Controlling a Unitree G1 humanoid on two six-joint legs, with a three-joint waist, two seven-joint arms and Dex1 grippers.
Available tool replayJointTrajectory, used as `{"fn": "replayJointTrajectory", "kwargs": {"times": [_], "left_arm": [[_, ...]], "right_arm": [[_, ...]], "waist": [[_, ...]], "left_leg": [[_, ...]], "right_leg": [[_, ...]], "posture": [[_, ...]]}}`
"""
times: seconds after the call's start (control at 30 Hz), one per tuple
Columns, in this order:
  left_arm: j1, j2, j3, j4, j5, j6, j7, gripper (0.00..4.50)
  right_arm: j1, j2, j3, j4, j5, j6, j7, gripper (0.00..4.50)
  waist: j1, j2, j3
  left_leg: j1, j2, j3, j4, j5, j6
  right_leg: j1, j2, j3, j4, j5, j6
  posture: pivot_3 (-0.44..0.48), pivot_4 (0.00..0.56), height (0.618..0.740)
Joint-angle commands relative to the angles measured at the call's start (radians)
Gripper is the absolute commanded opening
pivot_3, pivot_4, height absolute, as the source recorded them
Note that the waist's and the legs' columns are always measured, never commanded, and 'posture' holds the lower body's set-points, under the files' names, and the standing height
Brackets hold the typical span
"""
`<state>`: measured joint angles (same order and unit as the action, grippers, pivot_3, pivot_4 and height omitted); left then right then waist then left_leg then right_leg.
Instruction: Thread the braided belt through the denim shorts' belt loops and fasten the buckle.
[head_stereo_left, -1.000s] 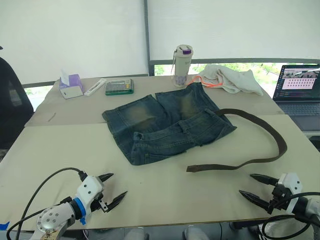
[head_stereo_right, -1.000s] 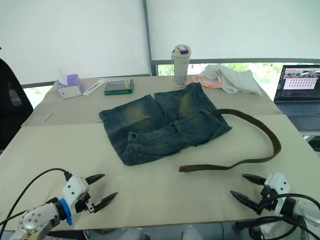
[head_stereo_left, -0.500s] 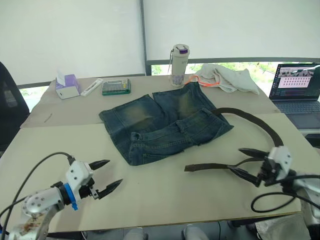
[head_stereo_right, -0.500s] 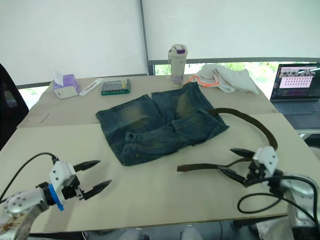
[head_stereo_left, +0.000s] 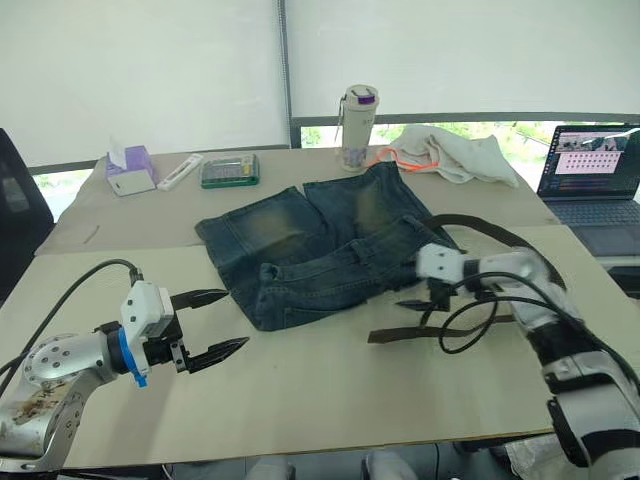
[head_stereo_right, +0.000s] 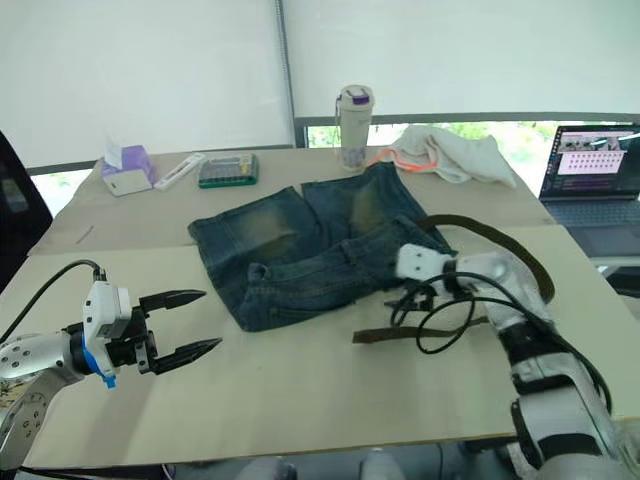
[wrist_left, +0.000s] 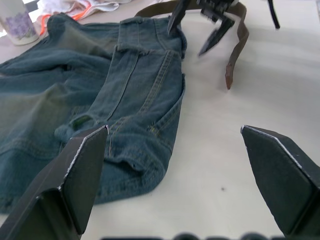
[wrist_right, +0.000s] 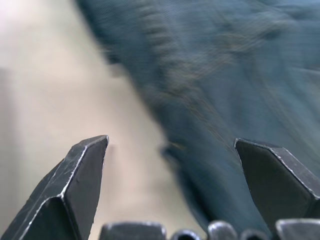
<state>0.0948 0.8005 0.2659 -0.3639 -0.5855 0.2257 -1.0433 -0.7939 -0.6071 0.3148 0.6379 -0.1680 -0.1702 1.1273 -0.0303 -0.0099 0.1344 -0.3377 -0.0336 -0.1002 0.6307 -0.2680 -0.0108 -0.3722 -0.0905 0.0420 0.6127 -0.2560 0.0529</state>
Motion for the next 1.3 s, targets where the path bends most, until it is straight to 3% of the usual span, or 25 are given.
{"fn": "replayJointTrajectory", "kwargs": {"times": [0.03,0.1,0.2,0.23,0.47,0.57,0.7,0.87,0.93,1.07,1.13,1.23,1.3], "left_arm": [[-0.007,0.000,0.015,-0.022,0.001,-0.013,-0.002,4.50],[-0.001,-0.005,0.015,-0.020,0.005,-0.017,-0.003,4.50],[0.013,-0.011,0.017,-0.016,0.015,-0.029,-0.004,4.50],[0.015,-0.012,0.018,-0.015,0.018,-0.030,-0.003,4.50],[0.013,-0.029,0.001,-0.006,0.040,-0.041,-0.003,4.50],[0.005,-0.028,-0.013,-0.003,0.040,-0.040,-0.009,4.50],[-0.010,-0.028,-0.031,0.000,0.040,-0.033,-0.014,4.50],[-0.025,-0.029,-0.050,-0.003,0.042,-0.028,-0.011,4.50],[-0.026,-0.030,-0.053,-0.006,0.038,-0.023,-0.008,4.50],[-0.022,-0.033,-0.065,-0.020,0.040,-0.017,0.000,4.50],[-0.022,-0.033,-0.065,-0.025,0.038,-0.014,0.004,4.50],[-0.022,-0.031,-0.061,-0.024,0.038,-0.011,0.002,4.50],[-0.020,-0.029,-0.056,-0.028,0.037,-0.006,0.003,4.50]], "right_arm": [[-0.078,0.032,0.015,0.083,-0.067,0.072,-0.086,4.47],[-0.099,0.056,0.016,0.116,-0.085,0.144,-0.130,4.23],[-0.095,0.098,-0.023,0.071,-0.070,0.382,-0.207,3.45],[-0.082,0.104,-0.035,0.036,-0.055,0.433,-0.206,2.99],[0.095,0.098,-0.144,-0.351,-0.010,0.854,-0.299,0.51],[0.195,0.074,-0.150,-0.583,0.004,1.035,-0.305,0.02],[0.314,0.093,-0.146,-0.918,0.046,1.297,-0.329,0.02],[0.394,0.222,-0.106,-1.218,0.115,1.592,-0.414,0.02],[0.403,0.288,-0.117,-1.241,0.115,1.630,-0.479,0.02],[0.400,0.301,-0.127,-1.176,0.100,1.522,-0.577,0.02],[0.396,0.272,-0.144,-1.144,0.116,1.439,-0.575,1.10],[0.396,0.210,-0.175,-1.149,0.178,1.390,-0.522,2.08],[0.389,0.122,-0.233,-1.181,0.272,1.364,-0.407,2.74]], "waist": [[-0.007,0.000,0.000],[-0.008,0.000,0.000],[-0.008,-0.001,-0.001],[-0.009,-0.001,-0.001],[0.012,-0.001,-0.001],[0.027,-0.001,-0.001],[0.031,-0.001,-0.001],[0.011,-0.002,-0.002],[0.003,-0.002,-0.002],[-0.001,-0.002,-0.002],[0.001,-0.002,-0.002],[0.005,-0.002,-0.002],[0.007,-0.002,-0.002]], "left_leg": [[0.001,0.000,-0.001,-0.001,0.000,0.000],[0.001,0.000,-0.002,-0.001,0.000,0.000],[0.001,0.000,-0.005,-0.002,0.000,0.000],[0.001,0.000,-0.005,-0.001,0.000,0.000],[0.000,-0.001,-0.006,-0.002,0.000,-0.001],[-0.001,-0.001,-0.007,-0.001,0.000,-0.001],[-0.003,-0.001,-0.007,-0.001,0.000,-0.001],[-0.008,0.000,-0.007,-0.001,0.001,-0.001],[-0.010,0.001,-0.007,-0.002,0.001,-0.001],[-0.010,0.000,-0.007,-0.002,0.002,-0.003],[-0.009,-0.001,-0.006,-0.002,0.002,-0.003],[-0.009,-0.001,-0.006,-0.001,0.002,-0.003],[-0.010,-0.001,-0.005,-0.001,0.002,-0.003]], "right_leg": [[0.000,0.000,0.000,0.000,0.000,0.000],[0.000,0.000,0.000,0.000,0.000,0.000],[0.000,0.000,0.000,0.000,0.000,0.000],[0.000,0.000,0.000,0.000,0.000,-0.001],[-0.001,0.000,0.000,0.000,0.001,-0.001],[-0.001,-0.001,-0.001,0.000,0.001,-0.001],[-0.002,-0.001,-0.001,-0.001,0.000,0.000],[-0.011,0.000,0.000,0.003,0.001,-0.001],[-0.015,0.001,0.000,0.004,0.001,-0.001],[-0.015,0.000,0.000,0.005,0.001,-0.001],[-0.015,0.000,0.000,0.004,0.001,-0.001],[-0.014,0.000,-0.001,0.003,0.001,-0.001],[-0.014,0.000,-0.001,0.003,0.002,-0.001]], "posture": [[0.000,0.150,0.740],[0.000,0.150,0.740],[0.000,0.150,0.740],[0.000,0.150,0.740],[0.000,0.150,0.740],[0.000,0.150,0.740],[0.000,0.150,0.740],[0.000,0.150,0.740],[0.000,0.150,0.740],[0.000,0.150,0.740],[0.000,0.150,0.740],[0.000,0.150,0.740],[0.000,0.150,0.740]]}}
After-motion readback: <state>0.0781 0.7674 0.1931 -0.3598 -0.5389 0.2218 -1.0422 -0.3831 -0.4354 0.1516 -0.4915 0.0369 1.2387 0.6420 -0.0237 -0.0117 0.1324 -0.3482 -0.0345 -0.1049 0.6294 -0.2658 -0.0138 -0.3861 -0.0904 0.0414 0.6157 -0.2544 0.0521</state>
